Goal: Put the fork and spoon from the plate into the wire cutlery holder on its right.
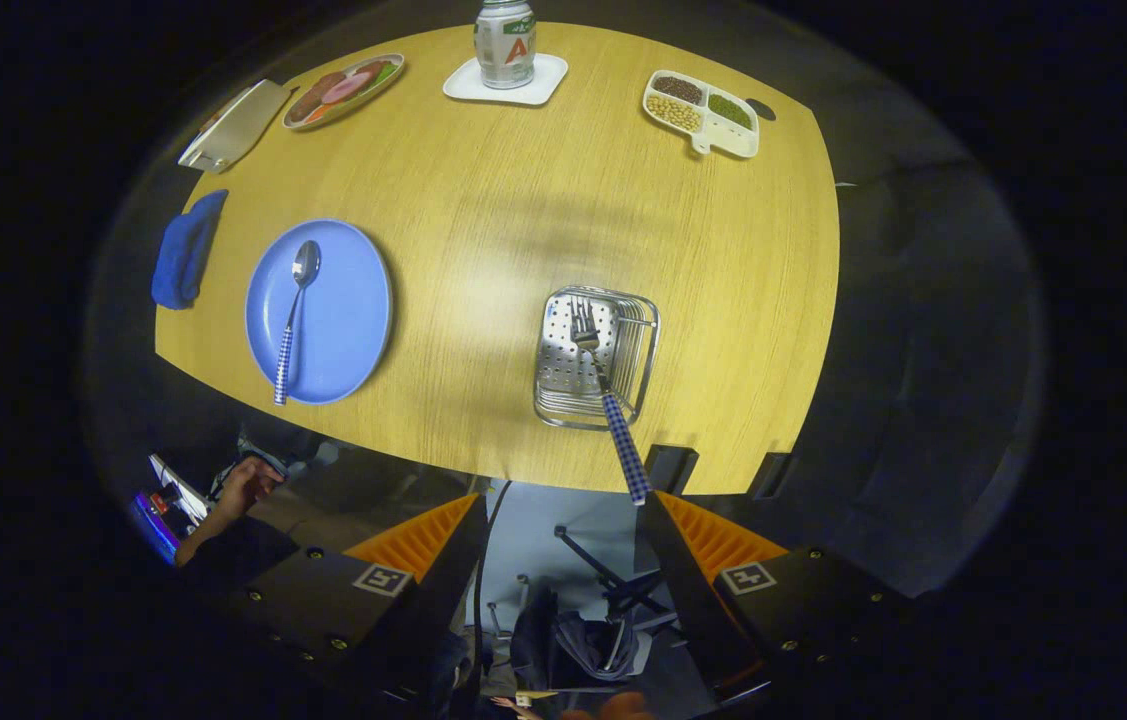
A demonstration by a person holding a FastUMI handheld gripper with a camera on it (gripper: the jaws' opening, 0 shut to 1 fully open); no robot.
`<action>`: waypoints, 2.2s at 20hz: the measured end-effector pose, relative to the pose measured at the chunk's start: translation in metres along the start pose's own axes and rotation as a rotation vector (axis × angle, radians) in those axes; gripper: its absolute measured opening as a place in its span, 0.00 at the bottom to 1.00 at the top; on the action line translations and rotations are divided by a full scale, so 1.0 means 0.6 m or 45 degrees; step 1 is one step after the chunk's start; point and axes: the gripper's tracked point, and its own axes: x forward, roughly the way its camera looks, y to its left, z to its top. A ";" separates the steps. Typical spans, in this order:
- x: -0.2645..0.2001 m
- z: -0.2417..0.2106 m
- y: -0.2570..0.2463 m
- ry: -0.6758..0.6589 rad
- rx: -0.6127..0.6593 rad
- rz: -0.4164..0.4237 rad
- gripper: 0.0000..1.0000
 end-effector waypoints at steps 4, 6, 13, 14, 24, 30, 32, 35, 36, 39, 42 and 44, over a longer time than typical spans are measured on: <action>0.003 -0.003 0.066 -0.026 -0.027 0.044 0.96; 0.010 -0.001 0.096 -0.023 -0.046 0.051 0.96; 0.034 0.030 0.202 -0.015 -0.132 0.110 0.96; 0.036 0.036 0.214 -0.012 -0.146 0.117 0.96; 0.080 0.080 0.322 0.011 -0.196 0.195 0.96; 0.109 0.091 0.383 0.040 -0.141 0.271 0.96; 0.120 0.094 0.399 0.049 -0.121 0.287 0.96; 0.136 0.101 0.419 0.053 -0.094 0.303 0.96; 0.140 0.101 0.425 0.057 -0.084 0.306 0.96; 0.150 0.109 0.438 0.053 -0.068 0.306 0.96; 0.167 0.106 0.448 0.073 -0.062 0.307 0.95; 0.172 0.108 0.447 0.077 -0.052 0.317 0.90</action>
